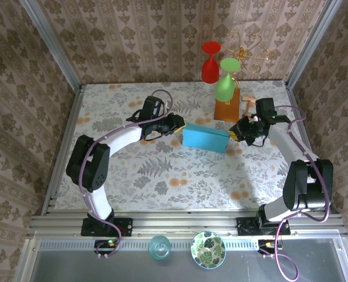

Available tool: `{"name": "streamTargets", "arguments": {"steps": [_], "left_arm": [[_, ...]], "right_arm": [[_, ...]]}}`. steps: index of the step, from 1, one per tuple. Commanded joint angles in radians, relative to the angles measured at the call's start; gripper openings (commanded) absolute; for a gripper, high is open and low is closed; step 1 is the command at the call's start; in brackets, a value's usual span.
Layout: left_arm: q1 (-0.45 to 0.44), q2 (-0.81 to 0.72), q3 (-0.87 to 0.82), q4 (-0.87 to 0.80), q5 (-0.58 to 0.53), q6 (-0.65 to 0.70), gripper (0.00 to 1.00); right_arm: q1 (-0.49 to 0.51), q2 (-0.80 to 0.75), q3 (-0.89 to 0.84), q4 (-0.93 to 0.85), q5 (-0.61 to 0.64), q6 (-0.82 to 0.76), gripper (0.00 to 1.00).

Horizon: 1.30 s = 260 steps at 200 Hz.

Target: Fold the paper box

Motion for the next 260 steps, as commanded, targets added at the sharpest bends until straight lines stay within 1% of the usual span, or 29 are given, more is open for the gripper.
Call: {"name": "streamTargets", "arguments": {"steps": [1,38,57,80,89,103,114,136,156,197,226,260], "left_arm": [[-0.006,0.005,-0.045,-0.023,0.011,-0.006,0.25],[-0.006,-0.014,-0.082,0.002,0.005,-0.019,0.25],[-0.003,-0.041,-0.078,0.003,-0.011,-0.016,0.32],[0.006,-0.063,-0.034,-0.022,-0.024,-0.003,0.41],[0.011,-0.067,-0.017,-0.029,-0.024,-0.001,0.43],[0.019,-0.061,0.004,-0.028,-0.017,-0.006,0.44],[0.024,-0.051,0.012,-0.012,-0.006,-0.018,0.44],[0.031,-0.014,0.009,0.042,0.031,-0.063,0.39],[0.029,0.010,0.005,0.083,0.053,-0.093,0.38],[0.029,0.026,0.018,0.083,0.066,-0.087,0.38],[0.030,0.033,0.003,0.085,0.066,-0.086,0.33],[0.029,0.036,-0.020,0.101,0.066,-0.092,0.29]], "right_arm": [[0.009,0.035,-0.009,-0.108,0.074,-0.025,0.12],[0.012,0.036,-0.007,-0.113,0.080,-0.030,0.12],[0.012,0.035,-0.005,-0.115,0.081,-0.032,0.12],[0.012,0.035,-0.005,-0.115,0.080,-0.031,0.12],[0.012,0.035,-0.003,-0.116,0.079,-0.033,0.12],[0.012,0.036,-0.002,-0.116,0.079,-0.034,0.12],[0.012,0.037,-0.001,-0.115,0.079,-0.033,0.12],[0.012,0.036,0.000,-0.118,0.079,-0.033,0.12],[0.012,0.037,0.001,-0.117,0.079,-0.033,0.11],[0.012,0.039,0.000,-0.120,0.079,-0.033,0.11],[0.012,0.040,0.003,-0.119,0.079,-0.034,0.11],[0.012,0.041,0.003,-0.120,0.081,-0.032,0.11]]}}
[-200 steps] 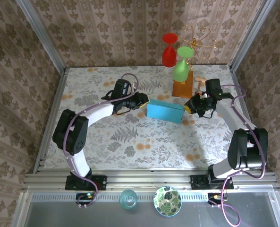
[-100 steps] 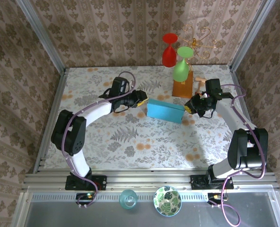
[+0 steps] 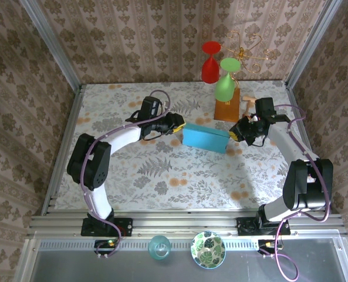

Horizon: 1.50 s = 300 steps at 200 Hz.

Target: Fold the paper box

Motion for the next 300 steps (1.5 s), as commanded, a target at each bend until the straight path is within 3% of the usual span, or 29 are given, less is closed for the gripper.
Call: {"name": "streamTargets", "arguments": {"steps": [1,195,219,300], "left_arm": [[0.002,0.016,-0.004,0.024,0.015,-0.009,0.29],[-0.005,-0.019,-0.186,0.137,0.002,-0.047,0.19],[-0.005,-0.016,-0.189,0.129,0.001,-0.036,0.14],[-0.010,-0.009,-0.199,0.129,-0.004,-0.033,0.13]], "right_arm": [[0.008,0.036,-0.008,-0.100,0.068,-0.009,0.11],[0.010,0.042,-0.008,-0.097,0.075,-0.012,0.11],[0.010,0.041,-0.013,-0.098,0.078,-0.015,0.09],[0.020,0.024,-0.044,-0.122,0.120,-0.079,0.05]]}}
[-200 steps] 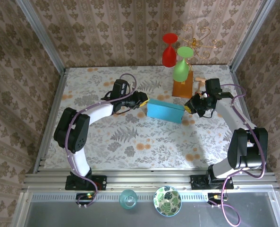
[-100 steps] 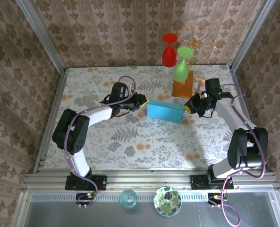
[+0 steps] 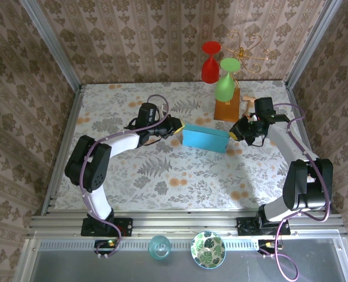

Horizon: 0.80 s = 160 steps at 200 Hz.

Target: Fold the paper box

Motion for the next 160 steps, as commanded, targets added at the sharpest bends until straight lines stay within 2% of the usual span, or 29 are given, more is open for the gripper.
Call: {"name": "streamTargets", "arguments": {"steps": [1,61,91,134,160], "left_arm": [[-0.009,0.018,-0.044,-0.114,-0.014,0.012,0.13],[-0.013,0.003,-0.044,-0.147,-0.025,0.063,0.13],[-0.013,-0.023,-0.053,-0.143,-0.029,0.106,0.15],[-0.015,-0.105,-0.071,-0.183,-0.032,0.170,0.33],[-0.019,-0.149,-0.110,-0.232,-0.020,0.186,0.34]], "right_arm": [[0.012,0.023,-0.046,-0.122,0.103,-0.043,0.05],[0.036,0.027,-0.016,-0.172,0.151,-0.100,0.05],[0.068,0.009,0.037,-0.194,0.185,-0.156,0.12],[0.137,-0.055,0.057,-0.203,0.212,-0.196,0.16],[0.203,-0.093,-0.002,-0.224,0.236,-0.183,0.19]]}}
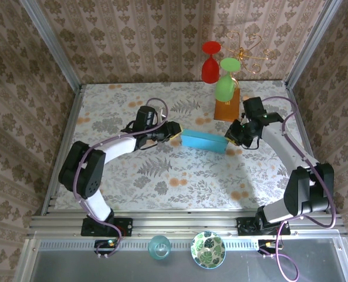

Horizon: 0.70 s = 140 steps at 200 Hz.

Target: Fold the paper box

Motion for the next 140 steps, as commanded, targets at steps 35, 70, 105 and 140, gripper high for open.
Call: {"name": "streamTargets", "arguments": {"steps": [35,70,105,140], "left_arm": [[-0.011,-0.120,-0.119,-0.126,0.004,0.027,0.35],[-0.001,-0.180,-0.122,-0.309,0.008,0.044,0.38],[0.073,-0.321,-0.135,-0.415,-0.091,0.069,0.99],[0.169,-0.567,-0.132,-0.497,-0.394,0.240,1.00]], "right_arm": [[0.078,-0.178,-0.174,-0.047,0.070,0.051,0.24],[0.078,-0.210,-0.161,-0.046,0.050,0.058,0.29],[0.063,-0.248,-0.102,-0.094,0.186,0.055,0.47],[0.059,-0.505,-0.107,-0.030,0.571,-0.003,1.00]]}}
